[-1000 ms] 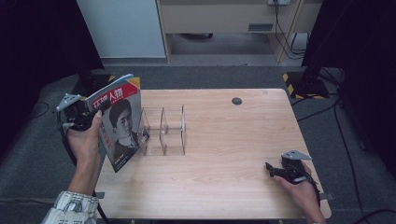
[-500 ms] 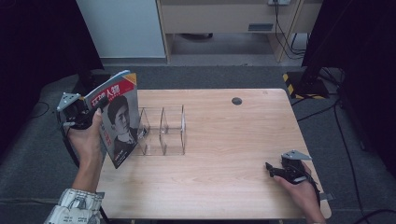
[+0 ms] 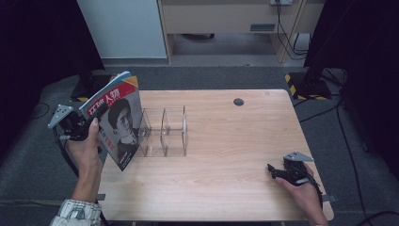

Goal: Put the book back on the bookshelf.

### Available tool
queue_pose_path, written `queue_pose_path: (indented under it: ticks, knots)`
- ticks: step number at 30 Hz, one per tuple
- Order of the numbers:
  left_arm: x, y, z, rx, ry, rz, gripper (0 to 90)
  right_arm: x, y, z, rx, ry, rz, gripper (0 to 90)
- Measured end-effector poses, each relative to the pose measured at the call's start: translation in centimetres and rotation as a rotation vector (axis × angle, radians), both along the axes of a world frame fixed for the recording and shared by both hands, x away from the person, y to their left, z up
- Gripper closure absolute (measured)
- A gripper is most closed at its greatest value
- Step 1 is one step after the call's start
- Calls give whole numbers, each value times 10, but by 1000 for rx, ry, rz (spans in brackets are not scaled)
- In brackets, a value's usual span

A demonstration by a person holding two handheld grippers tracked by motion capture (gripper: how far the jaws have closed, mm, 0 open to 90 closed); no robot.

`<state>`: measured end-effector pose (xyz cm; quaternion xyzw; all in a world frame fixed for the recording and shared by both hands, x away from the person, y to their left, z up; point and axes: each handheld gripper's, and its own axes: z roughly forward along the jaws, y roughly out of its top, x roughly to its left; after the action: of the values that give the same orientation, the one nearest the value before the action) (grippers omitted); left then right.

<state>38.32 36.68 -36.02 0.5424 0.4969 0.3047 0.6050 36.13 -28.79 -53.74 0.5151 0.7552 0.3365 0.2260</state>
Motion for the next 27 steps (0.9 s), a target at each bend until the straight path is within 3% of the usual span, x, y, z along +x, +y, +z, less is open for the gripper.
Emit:
queue_pose_path:
  ticks: [7, 19, 27]
  knots:
    - [-6, 9, -14, -51, -29, 8, 857, 0, 0, 0, -1, -1, 0, 243]
    - [-7, 4, -31, -66, -49, 5, 854, 0, 0, 0, -5, -3, 12, 244]
    - [-7, -2, -31, -69, -57, 6, 853, 0, 0, 0, -4, -4, 12, 244]
